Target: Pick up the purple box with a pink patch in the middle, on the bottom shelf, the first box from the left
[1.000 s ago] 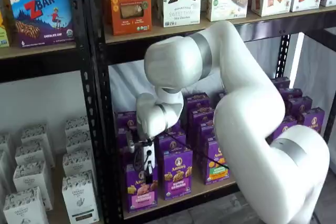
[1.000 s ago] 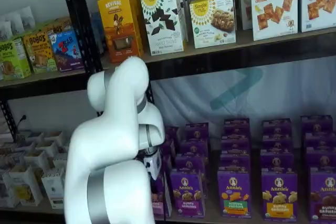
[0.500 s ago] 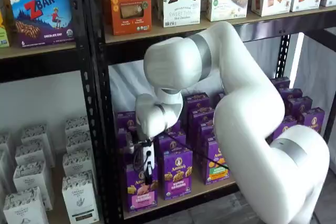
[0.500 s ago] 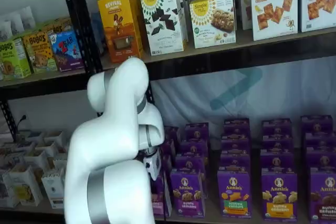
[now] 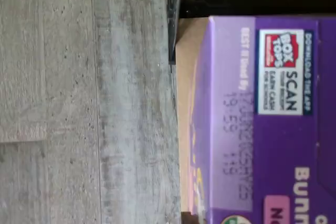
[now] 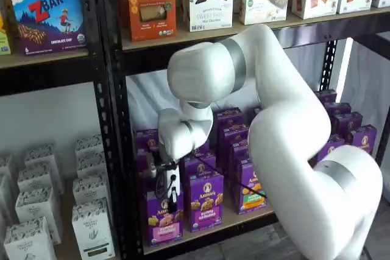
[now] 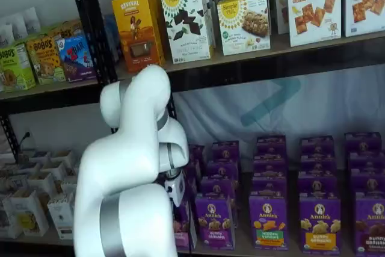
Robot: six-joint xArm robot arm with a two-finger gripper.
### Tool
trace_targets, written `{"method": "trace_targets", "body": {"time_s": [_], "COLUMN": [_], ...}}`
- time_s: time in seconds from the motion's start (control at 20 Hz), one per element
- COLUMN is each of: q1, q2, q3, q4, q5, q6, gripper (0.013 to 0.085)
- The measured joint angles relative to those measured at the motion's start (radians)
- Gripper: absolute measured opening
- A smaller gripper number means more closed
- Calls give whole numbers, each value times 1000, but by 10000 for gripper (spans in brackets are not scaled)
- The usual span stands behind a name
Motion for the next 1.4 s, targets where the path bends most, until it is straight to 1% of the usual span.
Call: {"method": "trace_targets", "body": {"time_s": [0.15,0.2,0.25,0.3,0.35,0.4,0.65,0.9,1.15,1.4], "q1": [0,0,0,1,1,1,-3,-6,-6,-4], "q2": [-2,-3,-4,-5,-6,-7,-20,-50,-104,-179], "q3": [2,3,3,5,6,8,26,64,131,212], "q4": [2,5,7,9,10,11,-7,-32,-66,-62], "q5": [3,5,6,6,6,5,-2,-9,-13,-4], "q6": [-2,-4,-6,-7,-8,-9,3,22,53,52], "gripper": [410,370,370,330,330,290,290,290,290,290]}}
